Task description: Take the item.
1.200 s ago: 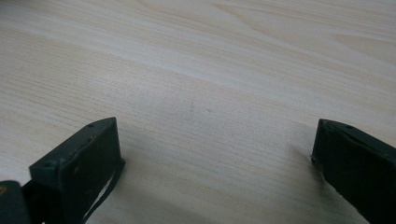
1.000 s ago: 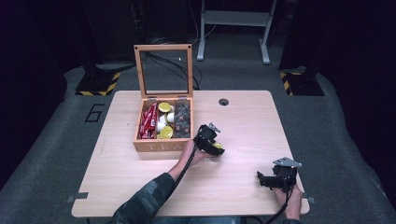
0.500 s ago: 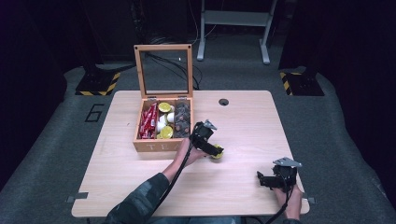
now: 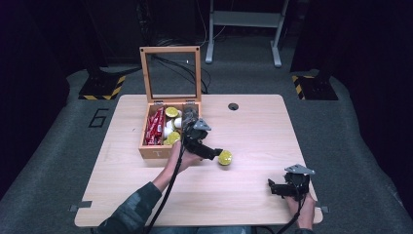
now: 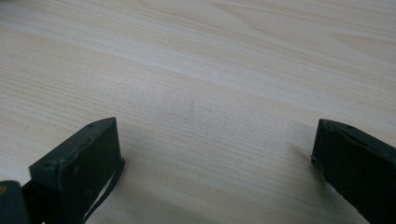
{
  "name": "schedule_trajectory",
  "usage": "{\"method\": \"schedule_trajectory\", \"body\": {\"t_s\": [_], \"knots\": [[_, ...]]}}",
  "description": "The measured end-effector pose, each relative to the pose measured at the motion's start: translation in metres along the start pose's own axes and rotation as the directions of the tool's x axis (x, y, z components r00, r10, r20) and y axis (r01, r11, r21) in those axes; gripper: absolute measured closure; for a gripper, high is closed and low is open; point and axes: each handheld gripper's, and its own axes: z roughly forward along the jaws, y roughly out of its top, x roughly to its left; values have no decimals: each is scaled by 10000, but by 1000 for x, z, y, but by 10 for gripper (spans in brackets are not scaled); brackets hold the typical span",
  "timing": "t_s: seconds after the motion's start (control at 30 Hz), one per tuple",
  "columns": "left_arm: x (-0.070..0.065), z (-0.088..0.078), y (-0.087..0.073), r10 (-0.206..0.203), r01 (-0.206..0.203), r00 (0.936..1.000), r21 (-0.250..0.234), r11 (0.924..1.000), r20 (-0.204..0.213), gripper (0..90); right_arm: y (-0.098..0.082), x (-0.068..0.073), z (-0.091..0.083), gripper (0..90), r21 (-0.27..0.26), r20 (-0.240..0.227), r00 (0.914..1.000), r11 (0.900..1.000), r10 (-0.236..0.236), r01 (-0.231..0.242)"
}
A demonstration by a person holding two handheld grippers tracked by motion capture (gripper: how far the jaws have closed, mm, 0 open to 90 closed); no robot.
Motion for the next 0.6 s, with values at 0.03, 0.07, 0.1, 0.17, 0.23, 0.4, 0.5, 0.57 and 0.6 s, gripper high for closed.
{"method": "schedule_trajectory", "body": {"t_s": [0.03, 0.07, 0.1, 0.17, 0.23, 0.4, 0.5, 0.57, 0.6], "knots": [[1, -4, -1, 8, -8, 10000, -77, 10000, -10, 89, 0, 0, 0, 6, -2, -2, 10000, 10000, 2, -2], [1, -9, -2, 13, -14, 10000, -115, 9999, -66, 88, 0, 0, 0, 6, 5, 0, 10000, 10000, 9, -9], [2, -13, -3, 55, -57, 9999, -152, 9999, -94, 85, 0, 0, 0, 6, 12, -2, 10000, 10000, 5, -5], [3, -22, -6, 70, -73, 9999, -212, 9997, -143, 82, 0, 0, 0, 6, 6, -2, 10000, 10000, 13, -13], [5, -32, -10, 60, -67, 9997, -280, 9996, -252, 80, 0, 0, 0, 6, 14, -3, 10000, 10000, 5, -5], [12, -56, -21, -40, 10, 9982, -510, 9987, -590, 71, 0, 0, 0, 6, 17, -6, 10000, 10000, 20, -20], [16, -66, -26, -81, 37, 9974, -616, 9981, -711, 62, 0, 0, 0, 5, 28, -10, 10000, 10000, -10, 10], [19, -76, -35, -187, 128, 9958, -661, 9977, -892, 59, 0, 0, 0, 5, 19, -6, 10000, 10000, 11, -11], [21, -82, -41, -253, 187, 9944, -651, 9977, -1026, 48, 0, 0, 0, 5, 34, -9, 10000, 10000, 1, -1]]}}
